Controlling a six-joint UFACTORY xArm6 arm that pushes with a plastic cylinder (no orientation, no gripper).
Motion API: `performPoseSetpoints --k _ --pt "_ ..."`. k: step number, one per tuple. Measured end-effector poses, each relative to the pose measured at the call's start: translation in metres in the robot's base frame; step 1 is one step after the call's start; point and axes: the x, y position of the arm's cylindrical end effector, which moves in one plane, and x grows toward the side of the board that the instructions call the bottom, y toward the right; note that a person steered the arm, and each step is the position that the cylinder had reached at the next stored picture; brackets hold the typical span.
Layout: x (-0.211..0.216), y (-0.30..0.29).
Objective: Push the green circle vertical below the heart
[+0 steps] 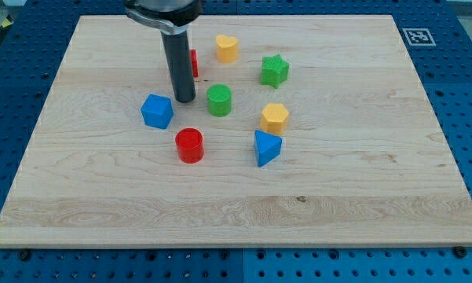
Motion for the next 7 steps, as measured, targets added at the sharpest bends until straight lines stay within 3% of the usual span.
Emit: performPoseSetpoints --k 3,7 --pt "0.045 0.041" --pt "0.04 0.054"
